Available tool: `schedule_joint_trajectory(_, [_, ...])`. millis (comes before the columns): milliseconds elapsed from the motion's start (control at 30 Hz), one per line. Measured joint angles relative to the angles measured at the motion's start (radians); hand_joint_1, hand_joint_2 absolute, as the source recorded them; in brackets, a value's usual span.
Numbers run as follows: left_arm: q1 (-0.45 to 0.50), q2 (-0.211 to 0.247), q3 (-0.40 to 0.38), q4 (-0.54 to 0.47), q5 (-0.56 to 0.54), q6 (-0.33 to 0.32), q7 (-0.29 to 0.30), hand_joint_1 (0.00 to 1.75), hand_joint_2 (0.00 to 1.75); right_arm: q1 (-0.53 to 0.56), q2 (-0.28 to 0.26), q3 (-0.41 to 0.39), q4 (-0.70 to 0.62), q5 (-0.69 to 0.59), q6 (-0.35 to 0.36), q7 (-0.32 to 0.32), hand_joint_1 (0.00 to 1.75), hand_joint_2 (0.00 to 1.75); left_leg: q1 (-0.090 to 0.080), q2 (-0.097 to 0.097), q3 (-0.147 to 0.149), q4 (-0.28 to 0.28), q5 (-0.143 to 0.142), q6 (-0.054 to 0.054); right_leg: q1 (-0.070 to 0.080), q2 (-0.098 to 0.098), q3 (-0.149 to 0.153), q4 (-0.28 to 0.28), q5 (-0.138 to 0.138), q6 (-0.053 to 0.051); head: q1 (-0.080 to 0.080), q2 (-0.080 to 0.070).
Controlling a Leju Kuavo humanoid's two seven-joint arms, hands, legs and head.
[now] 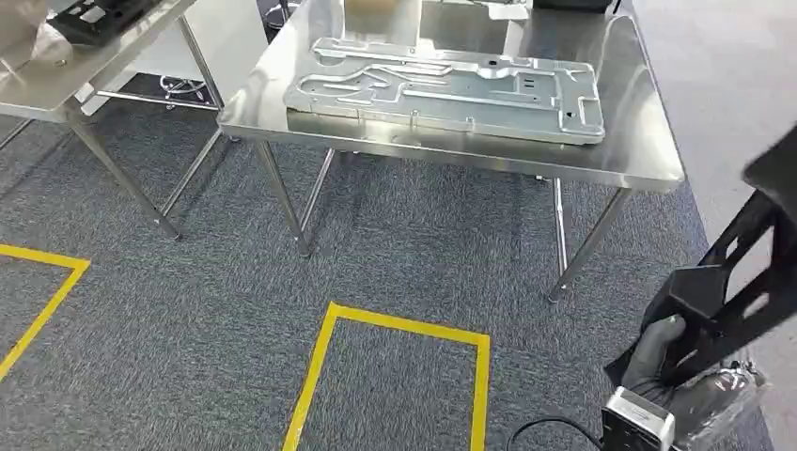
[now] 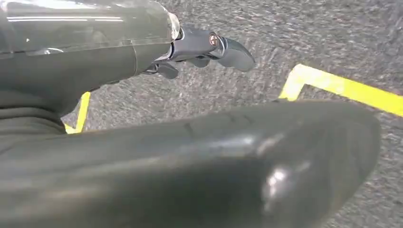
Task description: Take the parts from the cabinet and place them on the table.
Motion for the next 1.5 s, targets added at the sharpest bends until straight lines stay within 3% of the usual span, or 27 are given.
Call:
schedule_joint_trajectory(100, [-0.006, 0.002, -0.006, 0.001, -0.008, 0.000, 0.004, 0.00, 0.00, -0.040, 0.008, -0.040, -0.010, 0.124, -0.001, -0.002, 1.75, 1.75, -0.012, 0.000, 0.002, -0.001, -0.007, 0.022, 0.001, 0.001, 0.020, -0.008, -0.018, 0.024, 0.003, 0.000])
schedule_joint_trajectory(167, [-0.006, 0.003, -0.006, 0.001, -0.011, 0.000, 0.005, 0.00, 0.00, -0.069, 0.009, -0.067, -0.020, 0.233, -0.001, -0.004, 1.75, 1.75, -0.008, -0.004, 0.028, -0.019, -0.014, 0.036, 0.003, 0.001, 0.024, 0.012, -0.004, 0.039, 0.002, 0.000])
schedule_joint_trajectory(233, [-0.006, 0.003, -0.010, 0.001, -0.018, -0.003, 0.006, 0.00, 0.00, -0.100, 0.002, -0.089, -0.023, 0.362, -0.001, 0.022, 1.75, 1.75, -0.005, -0.003, 0.058, -0.040, -0.021, 0.049, -0.002, -0.004, -0.037, 0.123, 0.011, 0.049, 0.003, 0.000])
schedule_joint_trajectory(267, [-0.008, 0.004, -0.014, 0.001, -0.021, -0.005, 0.006, 0.00, 0.00, -0.119, -0.007, -0.094, -0.023, 0.439, -0.001, 0.058, 1.75, 1.75, -0.005, -0.003, 0.069, -0.046, -0.028, 0.054, -0.004, -0.004, -0.091, 0.194, -0.005, 0.052, 0.003, 0.000])
schedule_joint_trajectory(333, [-0.012, 0.004, -0.021, 0.001, -0.027, -0.006, 0.009, 0.00, 0.00, -0.151, -0.037, -0.096, -0.020, 0.619, -0.001, 0.171, 1.75, 1.75, -0.005, -0.005, 0.093, -0.052, -0.046, 0.054, -0.006, -0.005, -0.187, 0.292, -0.084, 0.059, 0.003, 0.000])
schedule_joint_trajectory(400, [-0.013, 0.004, -0.027, 0.001, -0.029, -0.008, 0.011, 0.00, 0.00, -0.171, -0.077, -0.096, -0.006, 0.710, -0.001, 0.245, 1.75, 1.75, -0.003, -0.011, 0.123, -0.052, -0.070, 0.051, -0.008, -0.005, -0.222, 0.275, -0.100, 0.064, 0.003, 0.000])
schedule_joint_trajectory(433, [-0.012, 0.004, -0.030, 0.001, -0.029, -0.010, 0.014, 0.00, 0.00, -0.184, -0.107, -0.096, 0.013, 0.727, 0.000, 0.249, 1.75, 1.75, -0.003, -0.013, 0.142, -0.052, -0.083, 0.049, -0.010, -0.006, -0.220, 0.225, -0.070, 0.065, 0.003, 0.000])
schedule_joint_trajectory(500, [-0.012, 0.004, -0.031, 0.001, -0.030, -0.014, 0.016, 0.00, 0.00, -0.213, -0.180, -0.112, 0.069, 0.737, 0.005, 0.210, 1.75, 1.75, -0.003, -0.012, 0.181, -0.053, -0.115, 0.043, -0.011, -0.009, -0.200, 0.069, 0.089, 0.060, 0.003, 0.000])
schedule_joint_trajectory(533, [-0.013, 0.004, -0.032, 0.003, -0.030, -0.015, 0.018, 0.00, 0.00, -0.217, -0.205, -0.119, 0.091, 0.740, 0.017, 0.191, 1.75, 1.75, -0.005, -0.011, 0.200, -0.045, -0.130, 0.039, -0.008, -0.013, -0.208, 0.043, 0.166, 0.053, 0.002, 0.000])
schedule_joint_trajectory(567, [-0.016, 0.004, -0.032, 0.003, -0.030, -0.017, 0.018, 0.00, 0.00, -0.225, -0.236, -0.124, 0.113, 0.743, 0.032, 0.185, 1.75, 1.75, -0.006, -0.015, 0.197, -0.051, -0.139, 0.030, 0.000, -0.015, -0.202, 0.043, 0.135, 0.042, 0.003, 0.000])
schedule_joint_trajectory(600, [-0.020, 0.006, -0.032, 0.003, -0.029, -0.018, 0.023, 0.00, 0.00, -0.228, -0.263, -0.124, 0.128, 0.746, 0.049, 0.190, 1.75, 1.75, -0.006, -0.014, 0.201, -0.061, -0.149, 0.024, -0.001, -0.013, -0.195, 0.046, 0.142, 0.033, 0.002, 0.000])
schedule_joint_trajectory(667, [-0.025, 0.009, -0.032, 0.003, -0.027, -0.018, 0.027, 0.00, 0.00, -0.254, -0.362, -0.100, 0.151, 0.746, 0.103, 0.315, 1.75, 1.75, -0.009, -0.011, 0.209, -0.041, -0.130, 0.014, -0.003, -0.010, -0.180, 0.033, 0.131, 0.020, 0.002, 0.000])
schedule_joint_trajectory(700, [-0.028, 0.012, -0.032, 0.003, -0.026, -0.019, 0.027, 0.00, 0.00, -0.270, -0.418, -0.072, 0.162, 0.745, 0.134, 0.413, 1.75, 1.75, -0.007, -0.009, 0.191, -0.004, -0.121, 0.010, -0.008, -0.011, -0.162, 0.022, 0.127, 0.015, 0.002, 0.000])
schedule_joint_trajectory(767, [-0.030, 0.012, -0.032, 0.003, -0.026, -0.021, 0.027, 0.00, 0.00, -0.332, -0.544, 0.045, 0.187, 0.745, 0.192, 0.660, 1.75, 1.75, -0.006, -0.007, 0.098, 0.145, -0.112, 0.004, -0.009, -0.011, -0.141, 0.013, 0.113, 0.004, 0.002, 0.000])
schedule_joint_trajectory(833, [-0.030, 0.014, -0.032, 0.003, -0.026, -0.021, 0.027, 0.00, 0.00, -0.396, -0.662, 0.215, 0.219, 0.744, 0.221, 0.820, 1.75, 1.75, -0.004, -0.007, -0.003, 0.253, -0.192, 0.002, -0.009, 0.000, -0.120, 0.012, 0.093, 0.002, 0.002, 0.000])
schedule_joint_trajectory(867, [-0.030, 0.015, -0.032, 0.003, -0.026, -0.021, 0.027, 0.00, 0.00, -0.413, -0.701, 0.280, 0.229, 0.744, 0.230, 0.852, 1.75, 1.75, -0.005, -0.007, -0.036, 0.268, -0.231, 0.002, -0.007, 0.000, -0.104, 0.012, 0.080, 0.002, 0.001, 0.000])
schedule_joint_trajectory(900, [-0.030, 0.015, -0.032, 0.003, -0.026, -0.021, 0.027, 0.00, 0.00, -0.435, -0.733, 0.347, 0.244, 0.745, 0.238, 0.883, 1.75, 1.75, -0.005, -0.007, -0.054, 0.254, -0.238, 0.004, -0.006, 0.000, -0.087, 0.012, 0.068, 0.002, 0.002, 0.000])
schedule_joint_trajectory(967, [-0.027, 0.016, -0.032, 0.003, -0.026, -0.021, 0.029, 0.00, 0.00, -0.484, -0.794, 0.491, 0.280, 0.744, 0.240, 0.944, 1.75, 1.75, -0.010, -0.007, -0.055, 0.152, -0.175, 0.016, -0.003, 0.002, -0.050, 0.012, 0.041, 0.004, 0.001, 0.000])
schedule_joint_trajectory(1033, [-0.020, 0.022, -0.032, 0.004, -0.026, -0.021, 0.029, 0.00, 0.00, -0.530, -0.834, 0.602, 0.315, 0.744, 0.240, 0.988, 1.75, 1.75, -0.023, -0.005, -0.050, 0.005, 0.032, 0.043, 0.001, -0.003, -0.025, 0.010, 0.015, 0.007, 0.002, 0.000])
schedule_joint_trajectory(1067, [-0.018, 0.023, -0.032, 0.004, -0.026, -0.021, 0.029, 0.00, 0.00, -0.553, -0.843, 0.648, 0.331, 0.744, 0.243, 0.996, 1.75, 1.75, -0.027, -0.014, -0.050, 0.000, 0.046, 0.043, 0.005, 0.003, -0.015, 0.012, 0.002, 0.015, 0.004, 0.000])
schedule_joint_trajectory(1167, [-0.021, 0.023, -0.032, 0.004, -0.027, -0.023, 0.027, 0.00, 0.00, -0.596, -0.880, 0.759, 0.355, 0.744, 0.253, 0.993, 1.75, 1.75, -0.027, -0.011, -0.023, -0.020, 0.041, 0.048, 0.004, 0.002, -0.006, 0.021, 0.017, 0.036, 0.003, 0.000])
schedule_joint_trajectory(1267, [-0.024, 0.023, -0.033, 0.004, -0.029, -0.025, 0.026, 0.00, 0.00, -0.638, -0.896, 0.806, 0.382, 0.744, 0.259, 0.944, 1.75, 1.75, -0.018, -0.014, 0.024, -0.056, 0.034, 0.061, -0.001, -0.004, -0.099, 0.178, 0.048, 0.048, 0.005, 0.000])
schedule_joint_trajectory(1333, [-0.025, 0.024, -0.035, 0.004, -0.030, -0.027, 0.026, 0.00, 0.00, -0.656, -0.898, 0.829, 0.406, 0.744, 0.262, 0.911, 1.75, 1.75, -0.016, -0.015, 0.048, -0.061, 0.015, 0.060, -0.006, -0.005, -0.187, 0.275, -0.024, 0.057, 0.005, 0.000])
schedule_joint_trajectory(1400, [-0.025, 0.023, -0.039, 0.004, -0.031, -0.029, 0.026, 0.00, 0.00, -0.666, -0.898, 0.850, 0.424, 0.744, 0.265, 0.895, 1.75, 1.75, -0.014, -0.019, 0.080, -0.061, -0.011, 0.057, -0.012, -0.006, -0.237, 0.281, -0.095, 0.065, 0.006, 0.000])
schedule_joint_trajectory(1433, [-0.023, 0.023, -0.040, 0.004, -0.031, -0.030, 0.026, 0.00, 0.00, -0.673, -0.898, 0.860, 0.431, 0.744, 0.267, 0.892, 1.75, 1.75, -0.013, -0.020, 0.097, -0.061, -0.024, 0.056, -0.014, -0.006, -0.239, 0.246, -0.087, 0.067, 0.005, 0.000])
schedule_joint_trajectory(1467, [-0.022, 0.023, -0.041, 0.004, -0.032, -0.032, 0.026, 0.00, 0.00, -0.682, -0.898, 0.869, 0.438, 0.744, 0.269, 0.890, 1.75, 1.75, -0.012, -0.020, 0.117, -0.061, -0.039, 0.053, -0.016, -0.007, -0.231, 0.183, -0.047, 0.071, 0.006, 0.000])
schedule_joint_trajectory(1500, [-0.023, 0.023, -0.043, 0.004, -0.032, -0.033, 0.026, 0.00, 0.00, -0.690, -0.898, 0.879, 0.445, 0.744, 0.273, 0.888, 1.75, 1.75, -0.011, -0.020, 0.136, -0.061, -0.053, 0.048, -0.017, -0.009, -0.218, 0.109, 0.027, 0.067, 0.006, 0.000])
